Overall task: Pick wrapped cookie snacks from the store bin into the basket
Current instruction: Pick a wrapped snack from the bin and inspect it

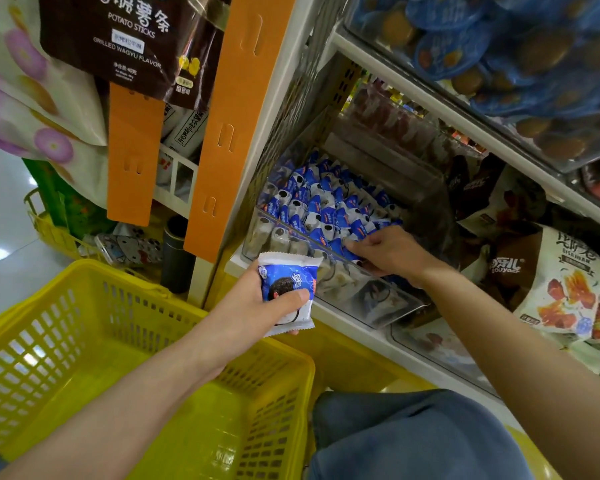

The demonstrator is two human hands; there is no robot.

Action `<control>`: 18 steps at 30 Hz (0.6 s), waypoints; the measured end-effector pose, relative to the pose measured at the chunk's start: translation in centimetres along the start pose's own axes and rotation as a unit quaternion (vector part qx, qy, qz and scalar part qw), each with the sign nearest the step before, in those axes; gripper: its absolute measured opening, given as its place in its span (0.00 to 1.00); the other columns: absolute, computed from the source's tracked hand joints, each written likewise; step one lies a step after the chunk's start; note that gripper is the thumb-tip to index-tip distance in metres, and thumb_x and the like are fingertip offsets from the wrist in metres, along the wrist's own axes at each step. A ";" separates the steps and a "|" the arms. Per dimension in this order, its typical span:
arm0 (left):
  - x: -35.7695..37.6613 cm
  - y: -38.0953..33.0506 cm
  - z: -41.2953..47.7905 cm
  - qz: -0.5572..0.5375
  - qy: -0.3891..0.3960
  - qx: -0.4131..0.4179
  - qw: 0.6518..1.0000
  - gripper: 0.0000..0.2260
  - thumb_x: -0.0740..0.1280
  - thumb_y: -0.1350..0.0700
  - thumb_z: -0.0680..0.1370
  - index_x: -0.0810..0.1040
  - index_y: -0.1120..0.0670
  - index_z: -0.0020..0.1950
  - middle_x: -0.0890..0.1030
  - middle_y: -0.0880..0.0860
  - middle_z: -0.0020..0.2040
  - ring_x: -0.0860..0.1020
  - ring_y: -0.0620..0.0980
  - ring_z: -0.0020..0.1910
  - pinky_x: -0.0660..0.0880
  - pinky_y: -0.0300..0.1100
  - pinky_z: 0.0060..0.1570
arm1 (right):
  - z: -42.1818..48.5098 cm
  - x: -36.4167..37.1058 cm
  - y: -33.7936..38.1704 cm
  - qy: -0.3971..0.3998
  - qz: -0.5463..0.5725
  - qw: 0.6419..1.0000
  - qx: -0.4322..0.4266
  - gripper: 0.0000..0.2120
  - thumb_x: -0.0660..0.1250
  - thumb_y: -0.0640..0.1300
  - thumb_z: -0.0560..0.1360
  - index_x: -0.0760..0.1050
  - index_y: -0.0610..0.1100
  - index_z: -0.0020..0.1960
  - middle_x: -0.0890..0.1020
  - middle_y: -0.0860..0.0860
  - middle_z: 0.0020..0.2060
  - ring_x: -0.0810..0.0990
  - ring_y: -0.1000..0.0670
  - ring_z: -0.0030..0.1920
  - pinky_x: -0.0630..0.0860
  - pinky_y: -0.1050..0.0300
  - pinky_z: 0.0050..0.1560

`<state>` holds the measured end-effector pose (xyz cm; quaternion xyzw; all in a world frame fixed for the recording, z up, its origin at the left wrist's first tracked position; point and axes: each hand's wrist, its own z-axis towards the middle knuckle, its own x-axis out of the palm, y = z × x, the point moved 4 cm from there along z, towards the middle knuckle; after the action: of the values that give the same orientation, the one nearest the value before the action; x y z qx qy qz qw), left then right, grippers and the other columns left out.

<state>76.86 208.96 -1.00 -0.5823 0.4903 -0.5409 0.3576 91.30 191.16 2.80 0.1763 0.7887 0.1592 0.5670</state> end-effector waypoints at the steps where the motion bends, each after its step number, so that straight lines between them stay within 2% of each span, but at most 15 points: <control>1: 0.0 0.2 0.0 -0.009 -0.005 -0.009 1.000 0.14 0.67 0.59 0.75 0.72 0.53 0.60 0.82 0.50 0.45 0.82 0.41 0.35 0.74 0.29 0.32 | -0.3 -0.1 0.0 0.003 -0.012 1.000 -0.001 0.23 0.66 0.54 0.74 0.78 0.32 0.48 0.80 0.39 0.40 0.81 0.47 0.37 0.79 0.51 0.49; 3: -0.3 0.6 0.0 -0.027 -0.024 -0.030 0.999 0.10 0.66 0.58 0.76 0.72 0.49 0.56 0.82 0.48 0.42 0.82 0.40 0.33 0.73 0.28 0.29 | -1.2 -0.4 0.4 -0.033 -0.057 0.997 -0.026 0.22 0.63 0.55 0.76 0.78 0.35 0.50 0.82 0.41 0.43 0.81 0.47 0.40 0.79 0.54 0.45; 5: -0.6 1.1 0.0 -0.035 -0.037 -0.037 0.998 0.09 0.66 0.57 0.76 0.71 0.47 0.55 0.82 0.45 0.42 0.81 0.38 0.35 0.73 0.27 0.29 | -2.9 -0.8 1.6 -0.113 -0.078 0.987 -0.083 0.14 0.61 0.53 0.77 0.77 0.44 0.51 0.80 0.53 0.40 0.76 0.58 0.38 0.71 0.66 0.39; 7: -0.7 1.2 0.1 -0.022 -0.033 -0.025 0.999 0.10 0.66 0.56 0.76 0.71 0.46 0.55 0.82 0.40 0.40 0.80 0.35 0.36 0.72 0.25 0.31 | -5.6 -0.7 3.5 -0.190 -0.047 0.958 -0.209 0.09 0.62 0.50 0.77 0.77 0.48 0.52 0.77 0.59 0.39 0.75 0.62 0.39 0.70 0.72 0.37; 8: -0.7 1.2 0.1 -0.009 -0.031 -0.017 0.999 0.09 0.66 0.57 0.76 0.72 0.47 0.55 0.82 0.38 0.35 0.79 0.33 0.34 0.71 0.24 0.31 | -7.0 -0.1 4.3 -0.198 -0.032 0.939 -0.278 0.08 0.61 0.49 0.77 0.77 0.48 0.51 0.77 0.59 0.39 0.76 0.62 0.39 0.70 0.73 0.37; 10: -0.8 1.1 -0.1 0.020 -0.031 -0.002 0.999 0.09 0.65 0.58 0.77 0.72 0.49 0.55 0.80 0.37 0.30 0.77 0.32 0.30 0.70 0.23 0.30 | -9.1 2.1 5.5 -0.144 -0.016 0.925 -0.352 0.09 0.60 0.51 0.76 0.77 0.49 0.50 0.77 0.60 0.39 0.76 0.62 0.43 0.71 0.75 0.40; 12: -1.2 1.2 -0.2 0.037 -0.037 0.008 0.999 0.11 0.66 0.59 0.76 0.73 0.52 0.58 0.82 0.41 0.38 0.78 0.32 0.33 0.70 0.24 0.31 | -9.5 4.6 5.8 -0.079 0.001 0.937 -0.340 0.11 0.62 0.53 0.74 0.77 0.48 0.50 0.77 0.59 0.40 0.76 0.62 0.44 0.72 0.73 0.42; 15: -1.9 1.6 -0.5 0.043 -0.050 0.006 0.998 0.14 0.66 0.61 0.76 0.73 0.53 0.60 0.82 0.48 0.48 0.80 0.34 0.40 0.73 0.26 0.36 | -9.0 7.1 5.7 -0.040 0.069 0.947 -0.312 0.04 0.67 0.47 0.74 0.79 0.48 0.46 0.79 0.59 0.37 0.77 0.61 0.39 0.74 0.69 0.40; 16: -2.1 1.7 -0.6 0.038 -0.057 0.003 0.998 0.14 0.66 0.62 0.76 0.73 0.53 0.61 0.82 0.49 0.49 0.80 0.37 0.43 0.75 0.28 0.38 | -8.8 7.6 5.7 -0.032 0.105 0.948 -0.297 0.02 0.68 0.46 0.74 0.79 0.48 0.43 0.80 0.59 0.36 0.78 0.60 0.37 0.75 0.66 0.40; 18: -2.6 1.8 -0.9 0.029 -0.077 0.002 0.997 0.13 0.67 0.61 0.76 0.73 0.54 0.60 0.82 0.51 0.51 0.81 0.42 0.46 0.77 0.31 0.41 | -8.2 8.6 5.3 -0.012 0.175 0.948 -0.265 0.04 0.69 0.45 0.73 0.79 0.47 0.41 0.82 0.53 0.35 0.79 0.50 0.37 0.77 0.52 0.43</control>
<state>75.81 211.05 -3.29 -0.6069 0.4768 -0.4854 0.4107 81.44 199.35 0.48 0.1569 0.6683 0.4566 0.5659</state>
